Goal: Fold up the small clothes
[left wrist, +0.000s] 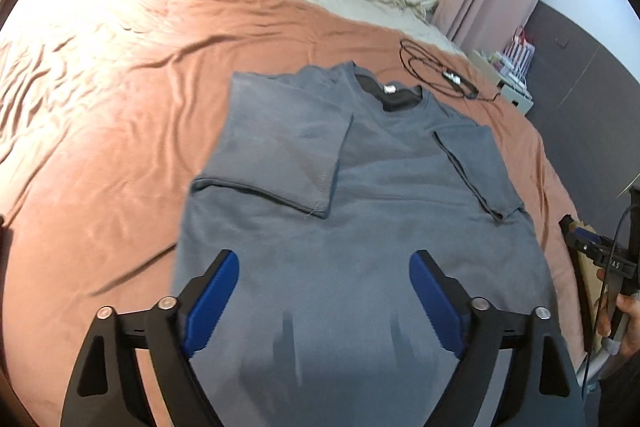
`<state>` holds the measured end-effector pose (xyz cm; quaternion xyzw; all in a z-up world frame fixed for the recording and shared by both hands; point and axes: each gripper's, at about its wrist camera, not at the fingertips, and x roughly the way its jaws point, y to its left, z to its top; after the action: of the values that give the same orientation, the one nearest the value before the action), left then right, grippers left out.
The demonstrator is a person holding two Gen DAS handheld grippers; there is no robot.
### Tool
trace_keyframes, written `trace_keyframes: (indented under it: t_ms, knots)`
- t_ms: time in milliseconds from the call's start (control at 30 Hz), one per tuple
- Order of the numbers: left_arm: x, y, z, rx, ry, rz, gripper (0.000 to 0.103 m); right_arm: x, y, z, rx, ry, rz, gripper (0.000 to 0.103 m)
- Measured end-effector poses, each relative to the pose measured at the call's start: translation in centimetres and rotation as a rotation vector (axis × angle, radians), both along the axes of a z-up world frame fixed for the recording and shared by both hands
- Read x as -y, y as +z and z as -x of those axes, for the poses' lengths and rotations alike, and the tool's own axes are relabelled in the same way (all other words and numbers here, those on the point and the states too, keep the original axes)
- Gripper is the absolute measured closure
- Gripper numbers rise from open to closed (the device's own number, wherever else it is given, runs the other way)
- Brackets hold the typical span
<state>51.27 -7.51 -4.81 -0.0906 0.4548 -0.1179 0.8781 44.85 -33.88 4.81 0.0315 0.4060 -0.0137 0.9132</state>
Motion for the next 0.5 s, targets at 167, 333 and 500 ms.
trace_keyframes:
  t_ms: [167,333,500]
  knots:
    - [-2.0,2.4,3.2,0.075,0.036,0.028,0.005,-0.4,2.0,4.5,0.042,-0.027,-0.010,0.000]
    - [-3.7,5.0,6.7,0.135,0.066,0.025,0.001,-0.4,3.3,8.8,0.056,-0.014,-0.025,0.000]
    - [-5.0,6.9,10.7,0.160,0.054,0.047,0.001,0.3,5.1,14.0,0.086,-0.017,-0.050,0.000]
